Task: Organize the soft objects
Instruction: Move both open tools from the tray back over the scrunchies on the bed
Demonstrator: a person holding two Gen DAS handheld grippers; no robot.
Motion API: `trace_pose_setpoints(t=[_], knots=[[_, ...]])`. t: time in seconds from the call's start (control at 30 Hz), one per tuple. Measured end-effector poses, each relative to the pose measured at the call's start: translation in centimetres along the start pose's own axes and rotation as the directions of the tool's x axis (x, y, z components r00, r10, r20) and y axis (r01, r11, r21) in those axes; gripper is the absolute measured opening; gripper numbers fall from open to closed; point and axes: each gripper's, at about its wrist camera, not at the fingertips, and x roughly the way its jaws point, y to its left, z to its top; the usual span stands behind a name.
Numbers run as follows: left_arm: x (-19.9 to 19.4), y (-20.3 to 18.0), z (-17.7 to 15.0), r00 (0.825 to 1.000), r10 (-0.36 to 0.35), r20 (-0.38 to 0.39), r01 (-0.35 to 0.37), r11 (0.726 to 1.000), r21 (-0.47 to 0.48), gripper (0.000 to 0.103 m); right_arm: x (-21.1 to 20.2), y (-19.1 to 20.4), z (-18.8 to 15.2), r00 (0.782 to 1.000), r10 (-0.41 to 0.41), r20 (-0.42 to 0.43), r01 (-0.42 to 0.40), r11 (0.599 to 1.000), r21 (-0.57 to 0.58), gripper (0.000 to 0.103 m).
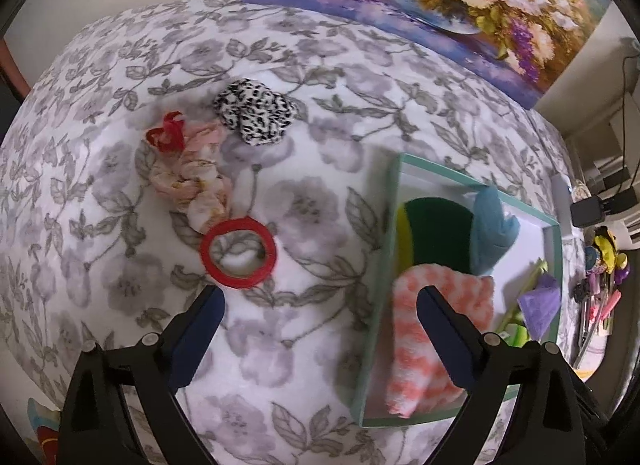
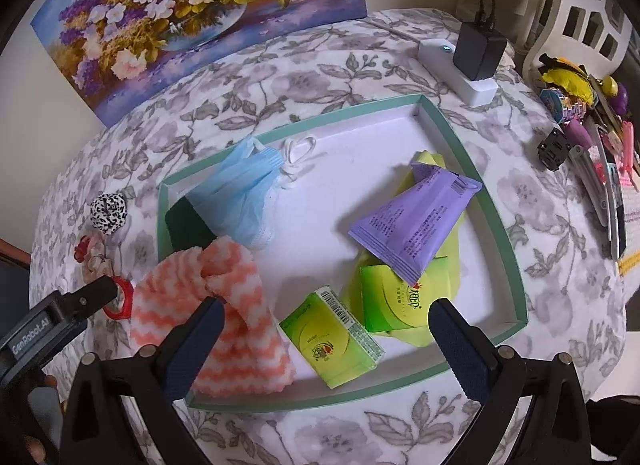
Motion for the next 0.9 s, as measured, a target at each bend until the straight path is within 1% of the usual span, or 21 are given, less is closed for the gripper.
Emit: trace_pose_setpoints(t=[0.1,0.27,0.53,0.77,0.9], knots=[[-0.3,0.7,0.4,1.000,0.015,0.010,-0.015,1.000,-0.006,0.097,0.0,0.4,0.0,1.000,-0.001,-0.003,0.001,1.000,-0.006,0.103],[-1.0,2.8,1.2,0.999,0.037,0.030,-0.036,0.999,-0.038,0.097,-0.3,1.7,0.2,1.000,0.010,0.001,-0.010,1.000,-0.014,0.103],[-2.9,7.6,2.4,0.991,0.107,0.077,-0.099,0.990,-0.099,0.097,-0.4,6.2,-0.1,0.999,0.042,0.001,-0.041,0.995,-0.093,0.103],[-4.1,10.8,3.0,0.990,0.103,0.100,-0.087,0.984,-0.153,0.097,0.0,10.9,-0.8,0.998,0.069,-0.010,-0.070,0.984,-0.164,0.103],[-3.8,11.8,3.3,0.992,0.091,0.089,-0.075,0.983,-0.168,0.097,0.9,13.5,-1.4,0.997,0.066,-0.033,-0.072,0.975,-0.211,0.103]])
